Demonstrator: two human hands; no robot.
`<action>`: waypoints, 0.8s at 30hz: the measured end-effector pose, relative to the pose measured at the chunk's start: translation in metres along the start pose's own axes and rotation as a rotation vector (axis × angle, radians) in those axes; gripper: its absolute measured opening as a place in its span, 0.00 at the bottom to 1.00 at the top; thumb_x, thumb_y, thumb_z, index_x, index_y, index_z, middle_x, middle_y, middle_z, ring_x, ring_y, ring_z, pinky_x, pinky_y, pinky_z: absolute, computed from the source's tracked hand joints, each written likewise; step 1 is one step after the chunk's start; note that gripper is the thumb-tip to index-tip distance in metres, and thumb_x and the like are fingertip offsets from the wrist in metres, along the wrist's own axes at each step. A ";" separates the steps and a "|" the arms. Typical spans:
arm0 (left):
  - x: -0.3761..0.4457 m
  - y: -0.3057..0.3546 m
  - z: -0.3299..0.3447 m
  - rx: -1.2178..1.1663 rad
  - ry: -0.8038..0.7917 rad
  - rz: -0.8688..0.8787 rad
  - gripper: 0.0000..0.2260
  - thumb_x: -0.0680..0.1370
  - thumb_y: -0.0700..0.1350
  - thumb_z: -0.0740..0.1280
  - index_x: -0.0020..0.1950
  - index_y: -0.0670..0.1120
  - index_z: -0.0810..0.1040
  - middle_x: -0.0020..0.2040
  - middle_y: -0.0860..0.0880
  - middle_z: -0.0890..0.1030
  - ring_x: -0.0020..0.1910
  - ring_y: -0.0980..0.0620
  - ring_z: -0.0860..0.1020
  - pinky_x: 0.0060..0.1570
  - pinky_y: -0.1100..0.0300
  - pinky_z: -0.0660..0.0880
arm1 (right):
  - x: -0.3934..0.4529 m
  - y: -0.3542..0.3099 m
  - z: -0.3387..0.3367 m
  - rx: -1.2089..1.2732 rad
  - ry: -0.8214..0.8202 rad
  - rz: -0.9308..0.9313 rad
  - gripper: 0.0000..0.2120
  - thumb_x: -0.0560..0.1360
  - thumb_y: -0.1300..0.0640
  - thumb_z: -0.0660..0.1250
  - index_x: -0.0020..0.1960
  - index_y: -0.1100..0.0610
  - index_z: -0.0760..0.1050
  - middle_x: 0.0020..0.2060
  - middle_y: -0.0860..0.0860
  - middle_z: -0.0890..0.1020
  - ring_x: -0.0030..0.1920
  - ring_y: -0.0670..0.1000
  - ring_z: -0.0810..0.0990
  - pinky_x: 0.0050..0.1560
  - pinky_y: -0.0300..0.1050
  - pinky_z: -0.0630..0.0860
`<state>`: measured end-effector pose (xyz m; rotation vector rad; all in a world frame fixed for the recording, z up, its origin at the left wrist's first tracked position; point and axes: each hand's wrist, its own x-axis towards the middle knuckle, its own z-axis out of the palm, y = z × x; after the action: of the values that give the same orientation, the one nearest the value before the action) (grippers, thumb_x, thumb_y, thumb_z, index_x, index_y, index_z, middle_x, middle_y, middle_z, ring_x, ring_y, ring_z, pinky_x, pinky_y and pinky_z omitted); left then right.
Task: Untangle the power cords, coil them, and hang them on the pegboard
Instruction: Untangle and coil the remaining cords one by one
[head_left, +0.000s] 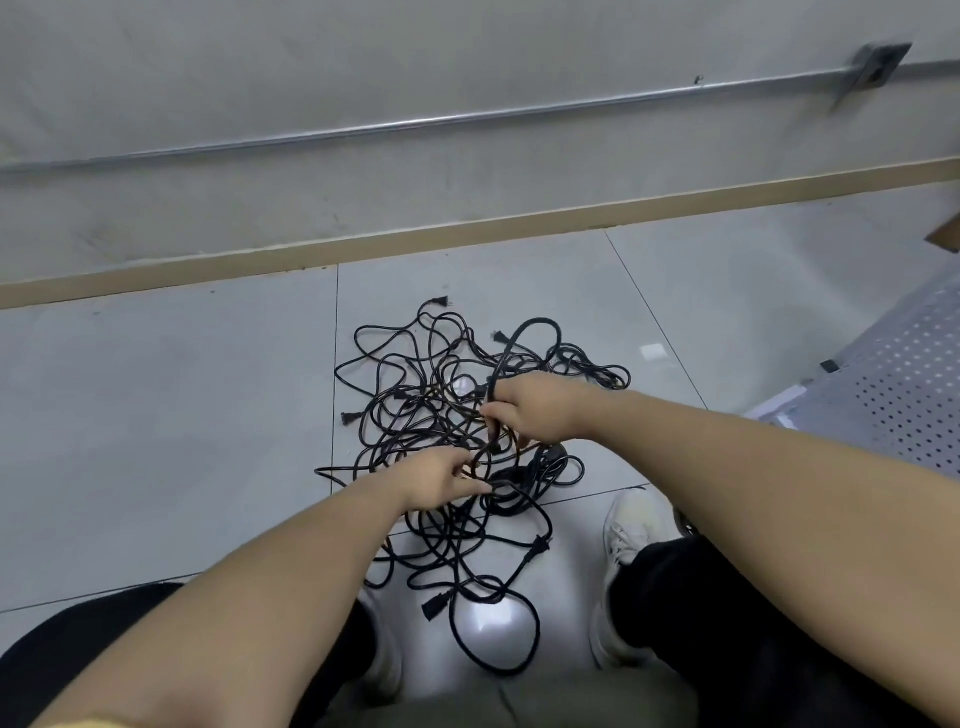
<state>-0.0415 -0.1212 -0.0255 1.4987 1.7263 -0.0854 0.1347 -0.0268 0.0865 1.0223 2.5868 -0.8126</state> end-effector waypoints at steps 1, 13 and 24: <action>0.002 0.000 0.000 0.002 -0.009 -0.016 0.26 0.77 0.66 0.68 0.67 0.50 0.77 0.61 0.47 0.81 0.61 0.45 0.78 0.61 0.51 0.74 | 0.002 0.002 -0.001 0.012 0.007 0.007 0.18 0.85 0.46 0.56 0.56 0.57 0.78 0.46 0.51 0.80 0.51 0.54 0.79 0.54 0.50 0.75; 0.001 -0.005 0.015 0.281 0.313 -0.007 0.15 0.83 0.59 0.62 0.59 0.54 0.84 0.53 0.53 0.75 0.57 0.50 0.74 0.54 0.55 0.69 | 0.005 0.001 -0.011 0.233 0.161 0.084 0.16 0.85 0.48 0.56 0.50 0.58 0.76 0.50 0.54 0.85 0.46 0.56 0.84 0.53 0.54 0.80; -0.002 0.010 0.008 -0.522 0.310 -0.100 0.13 0.84 0.58 0.61 0.50 0.54 0.81 0.41 0.52 0.86 0.43 0.54 0.85 0.50 0.51 0.78 | -0.002 -0.012 -0.007 0.487 0.170 0.063 0.15 0.85 0.51 0.56 0.50 0.59 0.76 0.48 0.51 0.85 0.37 0.54 0.87 0.50 0.55 0.81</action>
<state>-0.0283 -0.1247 -0.0249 1.0748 1.8761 0.5325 0.1281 -0.0313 0.0980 1.3437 2.5295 -1.4413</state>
